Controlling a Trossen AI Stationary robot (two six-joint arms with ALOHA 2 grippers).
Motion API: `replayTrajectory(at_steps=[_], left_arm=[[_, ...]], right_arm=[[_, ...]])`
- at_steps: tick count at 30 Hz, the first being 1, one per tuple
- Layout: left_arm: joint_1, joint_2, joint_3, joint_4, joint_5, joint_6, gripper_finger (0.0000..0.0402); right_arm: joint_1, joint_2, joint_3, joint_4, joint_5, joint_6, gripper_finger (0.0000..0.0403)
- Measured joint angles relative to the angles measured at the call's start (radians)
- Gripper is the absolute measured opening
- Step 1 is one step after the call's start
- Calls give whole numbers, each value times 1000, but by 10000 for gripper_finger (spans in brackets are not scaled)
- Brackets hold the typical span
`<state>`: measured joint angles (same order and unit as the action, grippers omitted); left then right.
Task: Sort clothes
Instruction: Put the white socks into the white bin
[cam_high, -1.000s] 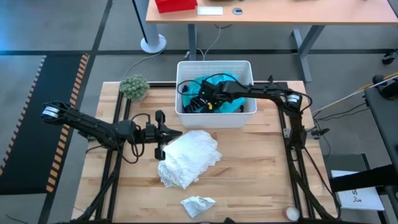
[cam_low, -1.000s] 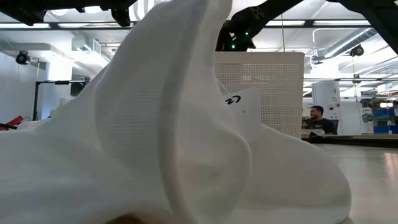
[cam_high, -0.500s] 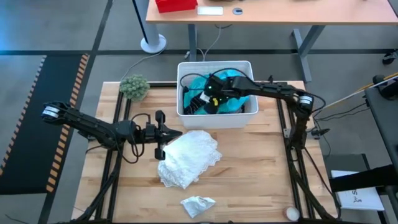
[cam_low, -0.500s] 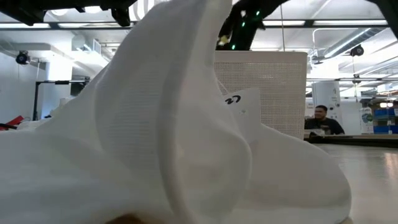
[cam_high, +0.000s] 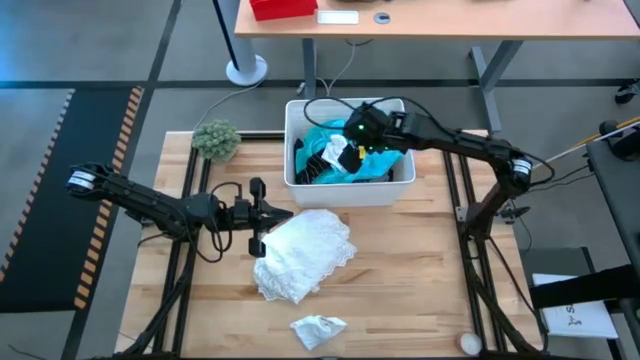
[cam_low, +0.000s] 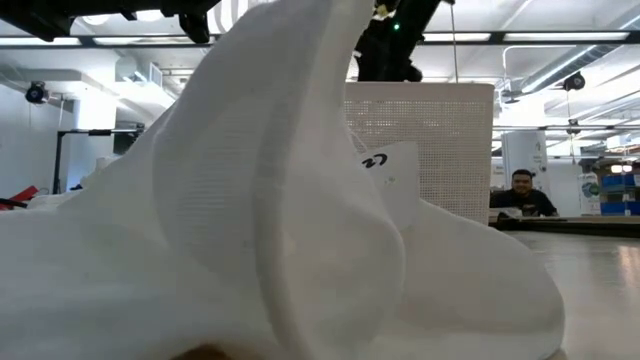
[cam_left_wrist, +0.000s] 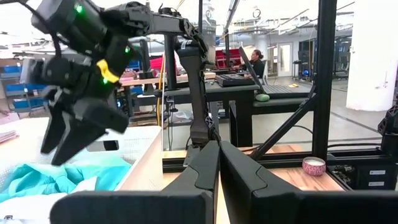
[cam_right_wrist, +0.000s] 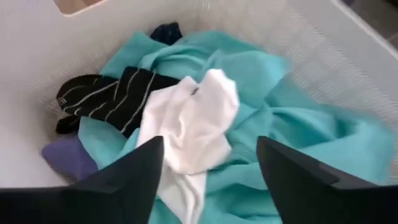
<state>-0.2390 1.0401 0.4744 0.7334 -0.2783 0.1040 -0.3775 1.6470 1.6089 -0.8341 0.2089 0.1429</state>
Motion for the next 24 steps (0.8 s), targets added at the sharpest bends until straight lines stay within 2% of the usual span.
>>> replayTrajectory(at_steps=[4,8,12,19,21,24], left_arm=[[0,0,0,0,0,0,0],[0,0,0,-2,0,5,0],[0,0,0,-5,0,11,0],[0,0,0,-20,0,11,0],[0,0,0,-20,0,11,0],[0,0,0,-21,0,11,0]], right_arm=[[1,-55,0,-6,1,-29,277],[26,-128,1,-43,1,-36,268],[84,-206,0,-91,1,-63,201],[238,-331,-14,-109,0,-137,26],[291,-361,-29,-102,1,-144,9],[373,-392,-69,-71,0,-131,22]])
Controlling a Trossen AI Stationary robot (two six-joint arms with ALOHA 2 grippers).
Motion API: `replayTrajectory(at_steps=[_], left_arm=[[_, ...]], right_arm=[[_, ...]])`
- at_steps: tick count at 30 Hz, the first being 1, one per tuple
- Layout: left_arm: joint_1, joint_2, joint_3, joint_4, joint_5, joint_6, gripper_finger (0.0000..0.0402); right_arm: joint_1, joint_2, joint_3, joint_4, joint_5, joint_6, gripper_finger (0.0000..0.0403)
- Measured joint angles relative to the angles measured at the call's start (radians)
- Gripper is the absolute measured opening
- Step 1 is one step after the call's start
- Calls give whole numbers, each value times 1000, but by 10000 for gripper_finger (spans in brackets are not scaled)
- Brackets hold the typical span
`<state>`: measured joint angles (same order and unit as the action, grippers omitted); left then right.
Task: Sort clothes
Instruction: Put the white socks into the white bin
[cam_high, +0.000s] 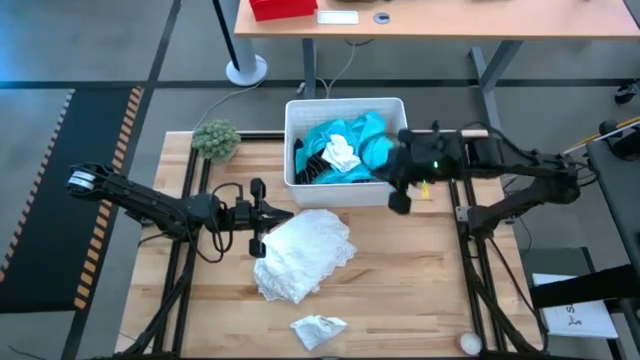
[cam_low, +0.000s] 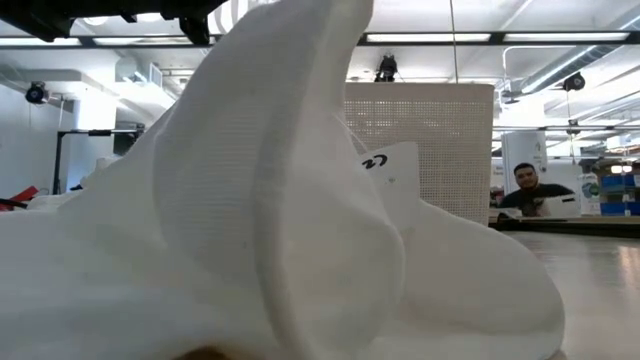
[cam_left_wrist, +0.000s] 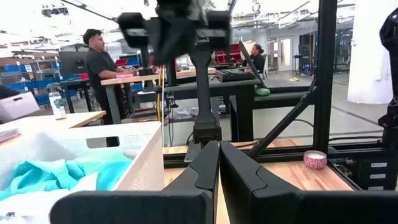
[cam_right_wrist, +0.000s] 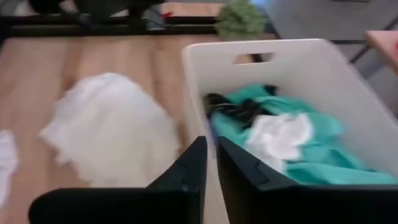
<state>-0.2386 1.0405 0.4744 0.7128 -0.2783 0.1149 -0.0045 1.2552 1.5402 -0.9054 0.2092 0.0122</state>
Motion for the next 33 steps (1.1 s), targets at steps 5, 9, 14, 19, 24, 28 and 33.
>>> replayTrajectory(at_steps=[5,9,14,19,24,28,33], left_arm=[[0,0,0,-2,0,-3,0],[0,0,0,-5,0,-3,0],[0,0,0,-5,0,-3,0],[0,0,0,-5,0,-4,0],[0,0,0,-4,0,-4,0],[0,0,0,-4,0,-4,0],[0,0,0,-3,0,-4,0]], right_arm=[[127,-12,-90,53,-1,74,20],[221,10,-158,102,-37,184,7],[309,75,-247,269,-207,321,5],[379,206,-270,466,-348,411,30],[412,346,-270,581,-349,491,94],[413,455,-237,584,-429,514,156],[420,575,-143,609,-585,507,214]])
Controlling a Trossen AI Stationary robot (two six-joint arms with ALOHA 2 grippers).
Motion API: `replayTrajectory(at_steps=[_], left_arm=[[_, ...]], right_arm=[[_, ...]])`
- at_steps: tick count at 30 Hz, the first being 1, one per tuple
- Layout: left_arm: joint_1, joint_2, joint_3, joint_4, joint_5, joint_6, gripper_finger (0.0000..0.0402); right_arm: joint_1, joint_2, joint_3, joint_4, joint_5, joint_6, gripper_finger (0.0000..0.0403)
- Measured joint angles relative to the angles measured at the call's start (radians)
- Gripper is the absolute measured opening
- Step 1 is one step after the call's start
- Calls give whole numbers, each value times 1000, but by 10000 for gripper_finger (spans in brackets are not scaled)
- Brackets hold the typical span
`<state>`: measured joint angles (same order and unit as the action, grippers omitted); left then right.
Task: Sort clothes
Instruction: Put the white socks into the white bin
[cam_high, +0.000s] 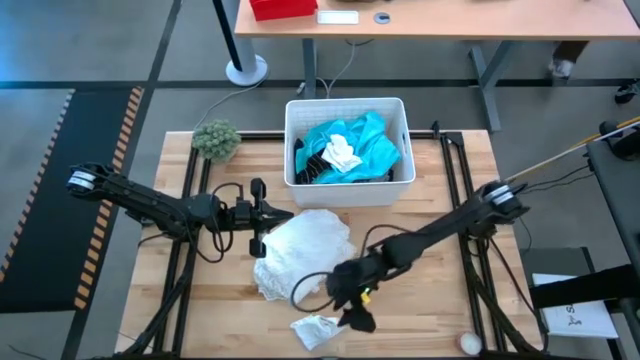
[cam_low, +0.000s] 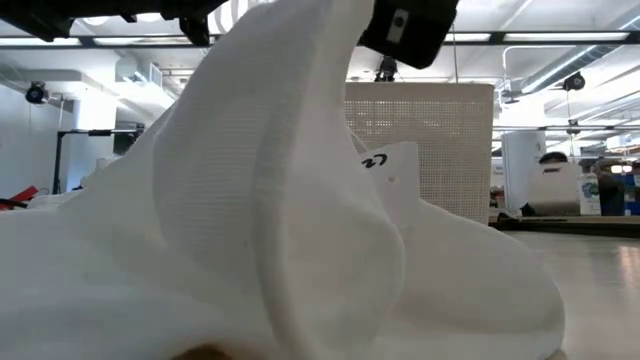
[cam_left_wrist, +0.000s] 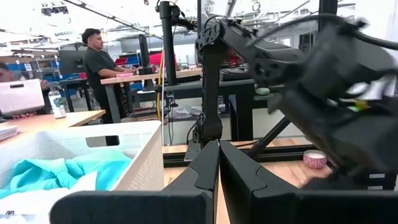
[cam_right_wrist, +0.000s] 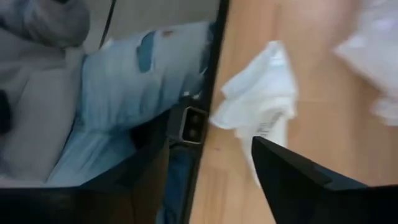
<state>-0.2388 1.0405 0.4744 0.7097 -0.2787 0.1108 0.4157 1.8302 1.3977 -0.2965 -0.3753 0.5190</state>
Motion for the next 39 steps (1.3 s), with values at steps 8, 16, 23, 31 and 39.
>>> replayTrajectory(at_steps=[8,16,23,31,39], left_arm=[[0,0,0,0,0,0,0],[0,0,0,0,0,0,0],[0,0,0,2,0,0,0],[-1,0,0,2,0,-11,0],[-1,0,0,1,0,-12,0]], right_arm=[[11,149,142,-5,-51,-33,250],[-23,186,161,-25,41,19,241],[-37,248,164,0,24,135,243],[-37,284,215,-20,-43,179,239],[-37,302,214,-23,-26,226,202]])
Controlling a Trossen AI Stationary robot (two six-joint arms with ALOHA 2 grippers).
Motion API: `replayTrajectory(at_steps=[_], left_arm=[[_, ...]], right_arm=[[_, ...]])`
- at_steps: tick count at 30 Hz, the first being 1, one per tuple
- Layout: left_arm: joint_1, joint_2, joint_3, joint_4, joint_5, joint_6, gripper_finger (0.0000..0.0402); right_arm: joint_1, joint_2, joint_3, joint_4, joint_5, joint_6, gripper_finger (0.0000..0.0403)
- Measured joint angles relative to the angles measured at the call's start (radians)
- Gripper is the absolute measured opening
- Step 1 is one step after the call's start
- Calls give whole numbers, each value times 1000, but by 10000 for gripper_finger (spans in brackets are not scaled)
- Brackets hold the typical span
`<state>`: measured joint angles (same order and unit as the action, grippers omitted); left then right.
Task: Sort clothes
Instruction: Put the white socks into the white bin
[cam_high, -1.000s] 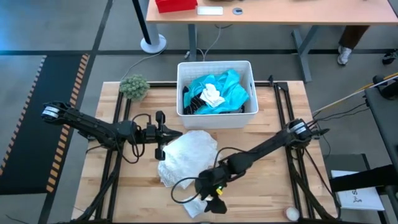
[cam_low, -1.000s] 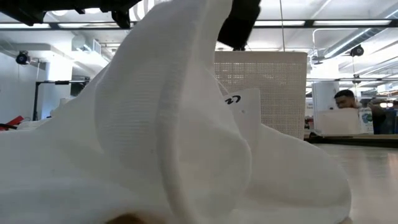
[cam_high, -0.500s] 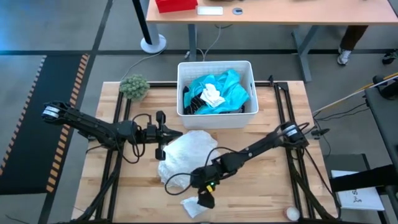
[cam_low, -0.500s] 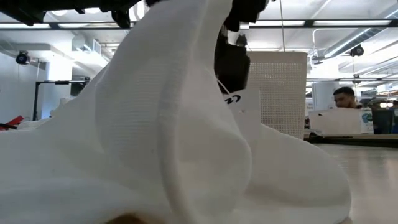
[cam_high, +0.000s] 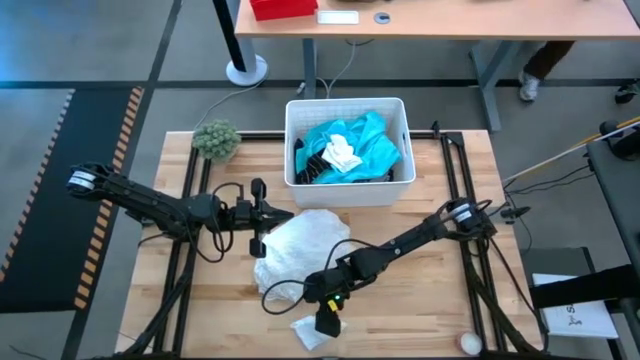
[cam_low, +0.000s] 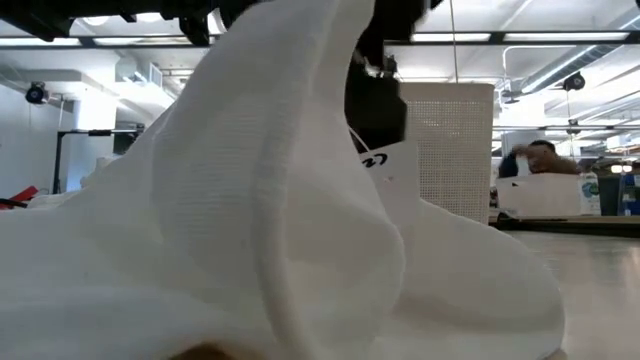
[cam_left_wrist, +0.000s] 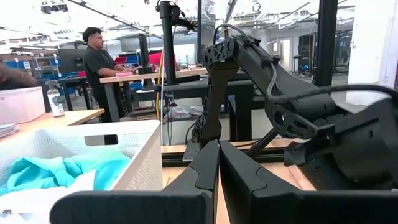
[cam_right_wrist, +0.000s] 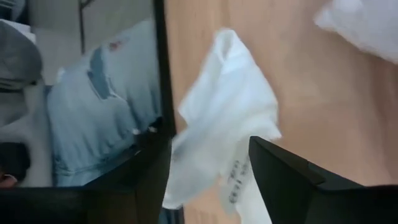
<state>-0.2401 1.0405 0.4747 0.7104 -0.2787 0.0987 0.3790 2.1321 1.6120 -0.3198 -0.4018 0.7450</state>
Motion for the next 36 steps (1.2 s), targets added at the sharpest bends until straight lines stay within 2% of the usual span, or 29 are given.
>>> replayTrajectory(at_steps=[18,36], left_arm=[[0,0,0,-11,-1,-4,0],[0,0,0,-17,-2,-8,0]], right_arm=[[-13,27,0,20,-39,7,170],[-33,23,0,5,-43,20,186]])
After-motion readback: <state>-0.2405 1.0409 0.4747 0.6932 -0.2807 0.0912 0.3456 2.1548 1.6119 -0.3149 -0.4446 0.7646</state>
